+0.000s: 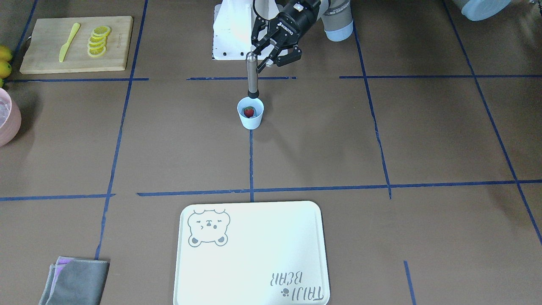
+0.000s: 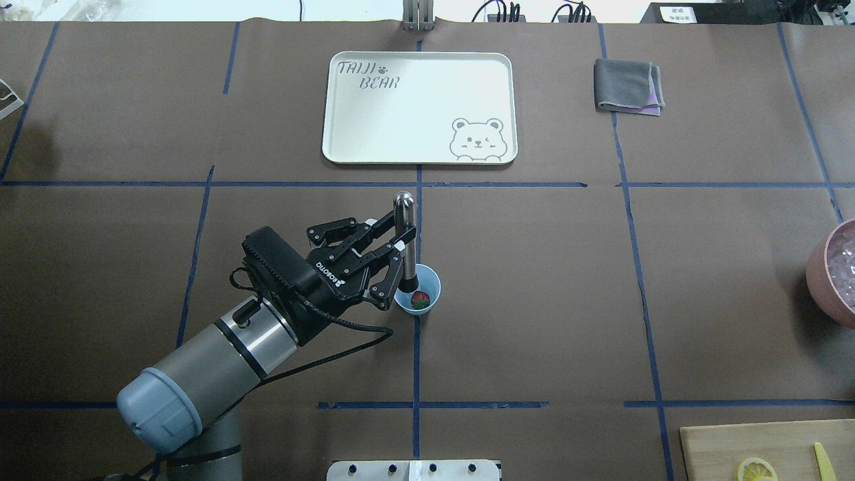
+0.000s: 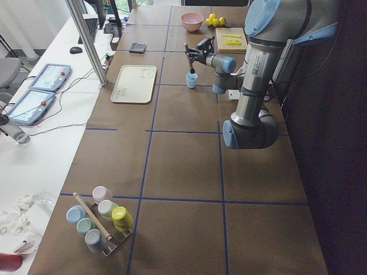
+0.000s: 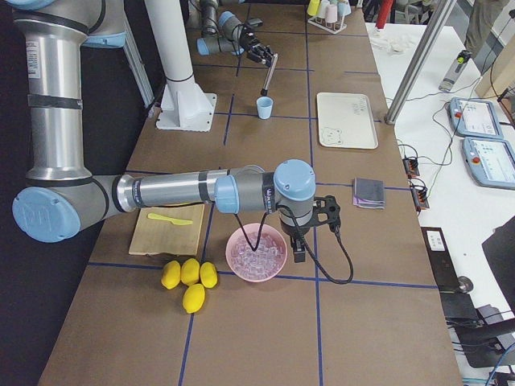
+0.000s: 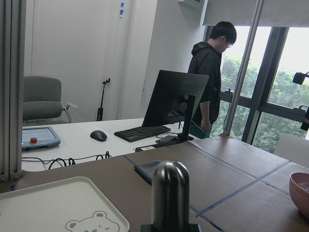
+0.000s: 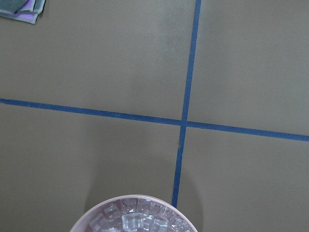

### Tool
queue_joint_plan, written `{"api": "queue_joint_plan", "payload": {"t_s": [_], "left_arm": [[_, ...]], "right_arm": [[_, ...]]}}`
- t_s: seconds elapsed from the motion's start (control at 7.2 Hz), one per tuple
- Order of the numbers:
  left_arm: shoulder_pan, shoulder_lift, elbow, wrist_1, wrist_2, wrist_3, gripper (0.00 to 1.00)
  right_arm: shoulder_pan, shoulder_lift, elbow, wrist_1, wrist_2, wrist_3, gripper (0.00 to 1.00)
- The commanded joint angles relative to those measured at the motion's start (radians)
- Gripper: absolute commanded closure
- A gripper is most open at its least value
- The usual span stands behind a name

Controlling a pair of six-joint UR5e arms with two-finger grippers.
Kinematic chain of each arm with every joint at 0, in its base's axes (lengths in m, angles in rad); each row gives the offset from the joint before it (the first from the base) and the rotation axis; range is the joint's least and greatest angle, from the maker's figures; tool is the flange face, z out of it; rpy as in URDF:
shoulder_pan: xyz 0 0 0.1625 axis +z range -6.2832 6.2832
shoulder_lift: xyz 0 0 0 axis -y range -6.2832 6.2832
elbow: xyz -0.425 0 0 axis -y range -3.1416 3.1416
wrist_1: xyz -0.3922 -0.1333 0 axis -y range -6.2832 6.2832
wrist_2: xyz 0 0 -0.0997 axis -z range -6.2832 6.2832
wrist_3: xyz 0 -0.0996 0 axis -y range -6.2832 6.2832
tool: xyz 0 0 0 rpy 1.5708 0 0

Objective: Mash ice and strawberries in cup

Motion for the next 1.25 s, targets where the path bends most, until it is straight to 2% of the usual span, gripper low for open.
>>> {"api": "queue_joint_plan", "payload": {"t_s": [0.0, 0.14, 0.56, 1.11], "left_arm": [[-0.033, -0.018, 0.103, -0.127, -0.041, -0.002, 1.0], [-0.03, -0.038, 0.123, -0.141, -0.041, -0.006, 1.0], [-0.026, -0.042, 0.088, -0.141, -0.044, -0.023, 1.0], [-0.021, -0.043, 0.097, -0.138, -0.041, -0.025, 1.0]], "right_arm": [[0.0, -0.001, 0.0, 0.001, -0.004, 0.0, 0.01], [0.0, 0.001, 0.0, 0.001, -0.005, 0.0, 0.01], [0.0, -0.001, 0.0, 0.001, -0.007, 0.0, 0.01], [0.0, -0.001, 0.0, 0.001, -0.005, 0.0, 0.01]]}}
